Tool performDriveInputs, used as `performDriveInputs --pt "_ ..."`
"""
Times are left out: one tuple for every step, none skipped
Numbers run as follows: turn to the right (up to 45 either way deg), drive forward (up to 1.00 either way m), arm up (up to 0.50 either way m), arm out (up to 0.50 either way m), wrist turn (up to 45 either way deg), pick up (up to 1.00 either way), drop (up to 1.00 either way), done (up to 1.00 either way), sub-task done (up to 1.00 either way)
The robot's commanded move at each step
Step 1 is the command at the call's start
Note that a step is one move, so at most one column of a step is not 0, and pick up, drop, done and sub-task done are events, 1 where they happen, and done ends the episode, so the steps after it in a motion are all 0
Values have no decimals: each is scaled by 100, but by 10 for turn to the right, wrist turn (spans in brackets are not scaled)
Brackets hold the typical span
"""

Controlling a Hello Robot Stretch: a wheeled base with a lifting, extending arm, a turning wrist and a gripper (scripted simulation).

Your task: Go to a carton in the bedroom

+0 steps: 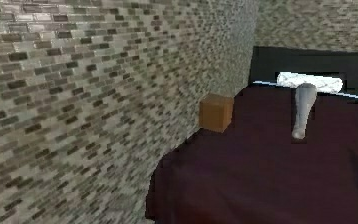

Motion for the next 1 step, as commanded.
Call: performDriveInputs --pt "120 0 0 0 0 0 0 0 0"
